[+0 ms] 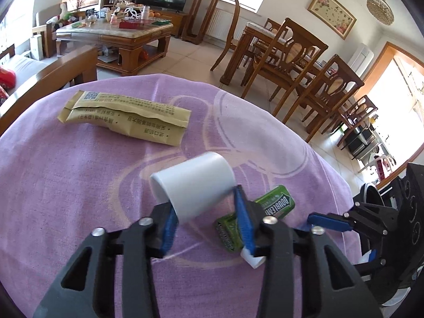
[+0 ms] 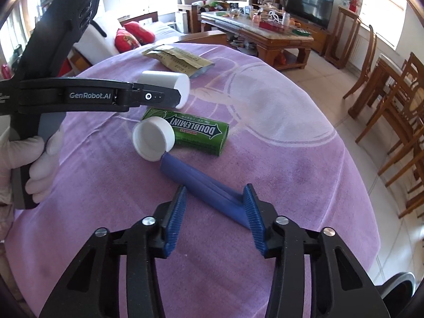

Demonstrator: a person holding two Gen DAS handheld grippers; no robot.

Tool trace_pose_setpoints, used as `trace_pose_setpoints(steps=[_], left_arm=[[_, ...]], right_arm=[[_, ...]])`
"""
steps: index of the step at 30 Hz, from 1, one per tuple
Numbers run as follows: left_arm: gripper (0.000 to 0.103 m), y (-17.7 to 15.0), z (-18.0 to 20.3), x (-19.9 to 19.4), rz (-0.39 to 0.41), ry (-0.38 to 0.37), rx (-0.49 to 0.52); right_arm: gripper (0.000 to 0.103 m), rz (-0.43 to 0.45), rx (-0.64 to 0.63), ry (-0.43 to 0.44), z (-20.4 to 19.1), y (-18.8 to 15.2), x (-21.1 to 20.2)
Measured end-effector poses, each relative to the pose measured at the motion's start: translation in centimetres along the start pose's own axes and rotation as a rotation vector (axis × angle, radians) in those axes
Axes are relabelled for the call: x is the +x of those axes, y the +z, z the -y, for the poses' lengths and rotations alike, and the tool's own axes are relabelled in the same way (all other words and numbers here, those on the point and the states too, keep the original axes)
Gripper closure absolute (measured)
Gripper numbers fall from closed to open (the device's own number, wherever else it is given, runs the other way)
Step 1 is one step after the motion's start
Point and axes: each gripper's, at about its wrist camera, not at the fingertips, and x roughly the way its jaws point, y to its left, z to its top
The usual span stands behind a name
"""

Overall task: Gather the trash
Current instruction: 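Grasp the white paper cup with the left tool while the right tool grasps the blue stick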

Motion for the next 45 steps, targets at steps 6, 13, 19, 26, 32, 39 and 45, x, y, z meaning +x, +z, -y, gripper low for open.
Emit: trace_pose_setpoints(steps=[6,13,19,26,32,39,45], left_arm=[[0.084,0.2,-1.3,-1.4,0.034,0.005,-0.053],[0.086,-0.4,-1.7,-3.1,0.048,0.01,-0.039],[0.084,0.0,-1.8,-2.8,0.039,0.0,-0.049],[0.073,1.3,-0.9,-0.8,0.029,0.077,0.003],[0.033,2.3,-0.6,-0.2,0.066,0.137,0.114],[0.062,3.0,-2.3,1.1,0.021,0.062,0.143],[0.095,2.2,-2.5,0.1,0.04,-0.024,0.148]], right_arm=[[0.095,0.021,0.021,0.035,-1.4,-0.8,-0.8],[0.098,0.028,0.01,0.056,-2.6,-1.2,-1.4],[0.053,0.017,-0.081,0.003,-3.6,-0.5,-1.2],[0.057,-0.032,-0.066,0.035,-2.9,0.1,0.2],[0.076,-0.031,-0.044,0.042,-2.3,-0.5,-0.2],[0.097,0.0,0.016,0.061,-2.3,-0.9,-1.3],[0.097,0.047,0.071,0.122,-2.7,-2.0,-3.2]])
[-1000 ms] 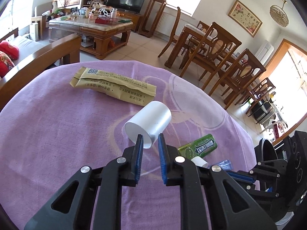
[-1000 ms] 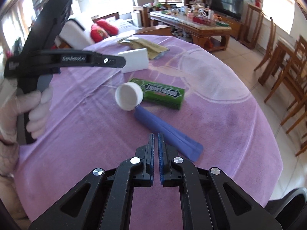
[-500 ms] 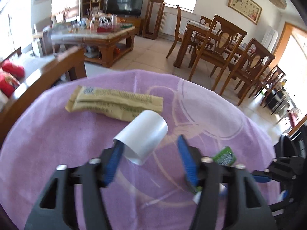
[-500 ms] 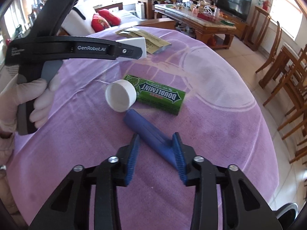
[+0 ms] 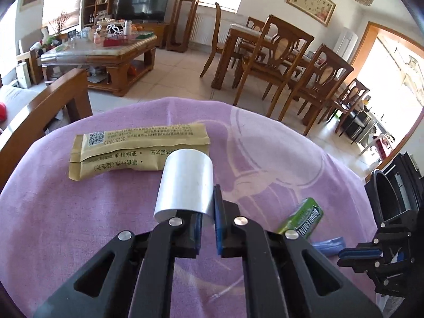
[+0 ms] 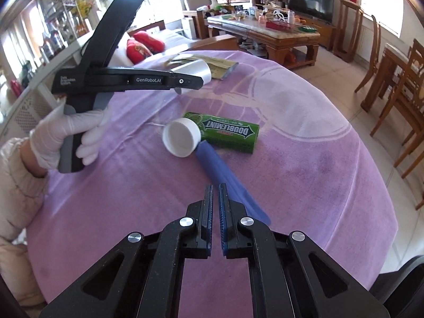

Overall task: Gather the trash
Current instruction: 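Grasp the white paper cup with the left tool while the right tool grasps the blue stick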

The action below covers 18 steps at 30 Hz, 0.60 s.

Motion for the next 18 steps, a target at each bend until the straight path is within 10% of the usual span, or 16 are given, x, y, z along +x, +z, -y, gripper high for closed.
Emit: trace_pose_setpoints(steps=[5,10,15,18], left_arm=[[0.096,-0.6,0.0,-0.5,0.007,-0.015,-0.012],[0.097,-1.0,0.5,-1.7,0.039,-0.027,0.008],[0.097,-1.6,1.8,-3.5,0.082,-0.041,0.054],[0.098,-2.1,2.6,-4.1,0.102,-0.018,0.089]], right_arm=[[0.097,0.005,0.004,-0.005,-0.2,-0.2,-0.5],[0.062,0.009,-0.02,-0.042,-0.2,0.4,0.2],[0.061,-0.034,-0.074,-0.101,-0.6,1.4,2.4],[0.081,-0.037,-0.073,-0.111,-0.9,1.7,2.8]])
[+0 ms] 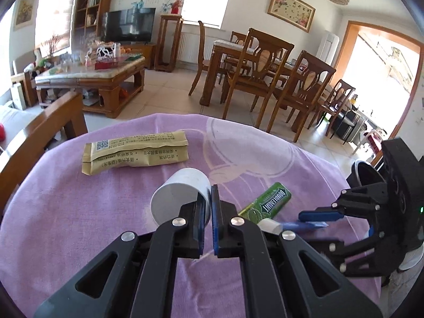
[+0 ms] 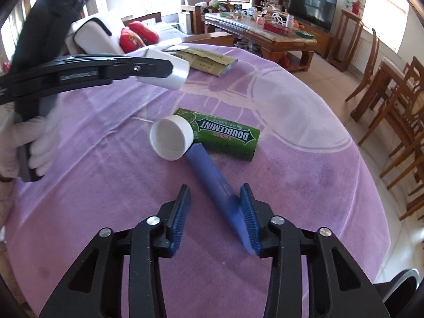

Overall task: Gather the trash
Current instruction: 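Grasp the white paper cup with the left tool while the right tool grasps the blue stick, then carry the white paper cup and blue stick over the black bin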

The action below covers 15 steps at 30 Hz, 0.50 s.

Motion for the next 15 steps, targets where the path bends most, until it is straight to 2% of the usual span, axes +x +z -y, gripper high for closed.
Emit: trace_pose_setpoints(steps=[2,6,10,15], left_arm=[[0.098,-0.3,0.4,-0.8,0.024,0.0,0.019],[0.098,-0.9,1.6,-3.3,0.101,-0.025,0.073],[0.098,-1.6,3.7,-5.9,0.182,-0.023,0.134],[0.098,-1.9,5.2,-7.5,0.212,-0.066,0.133]], right_arm=[[0.087,0.002,-0.005,-0.003,-0.1,0.0,-0.1],[0.097,0.027,0.018,0.045,-0.4,-0.6,-1.0],[0.097,0.099,0.076,0.092,0.0,-1.3,-3.1],[0.097,0.236,0.196,0.164,0.9,-2.5,-6.6]])
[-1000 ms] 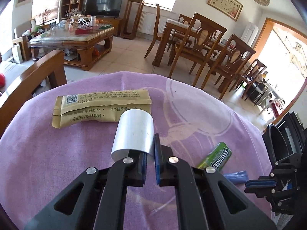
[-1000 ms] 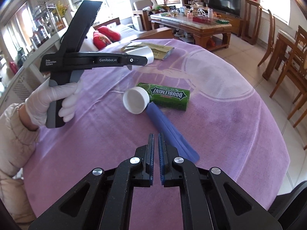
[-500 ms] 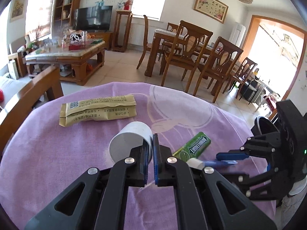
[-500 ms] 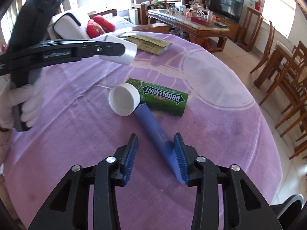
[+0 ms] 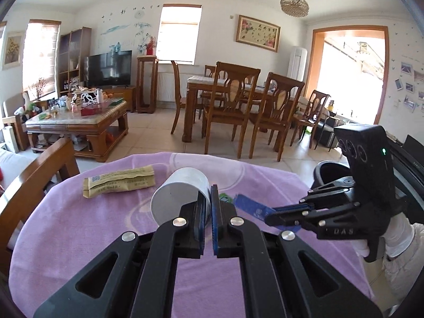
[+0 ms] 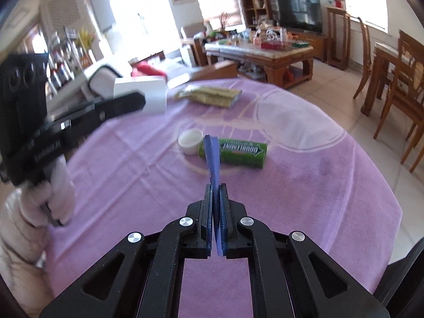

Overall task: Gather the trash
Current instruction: 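Carry the white paper cup and blue stick over the black bin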

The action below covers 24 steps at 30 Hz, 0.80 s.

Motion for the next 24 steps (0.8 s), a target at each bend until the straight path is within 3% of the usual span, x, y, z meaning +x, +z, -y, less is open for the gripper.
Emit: trace_pose_setpoints(steps=[10,14,24], left_arm=[[0.098,0.9,3.2,-0.6,0.025,-0.074,-0.024],[0.098,1.1,5.4,0.3,0.01,-0.117,-0.028],[0.098,2.6,14.5,3.4,-0.002,-0.255,0.08]], right_arm=[[0.097,0.212,0.095,-0.036,1.8,-2.3,-8.3],[0.097,0.247,0.124,-0.067,3.4,-3.6,-11.4],[0.097,0.325,0.23,-0.179,8.4,-8.6,-18.7]])
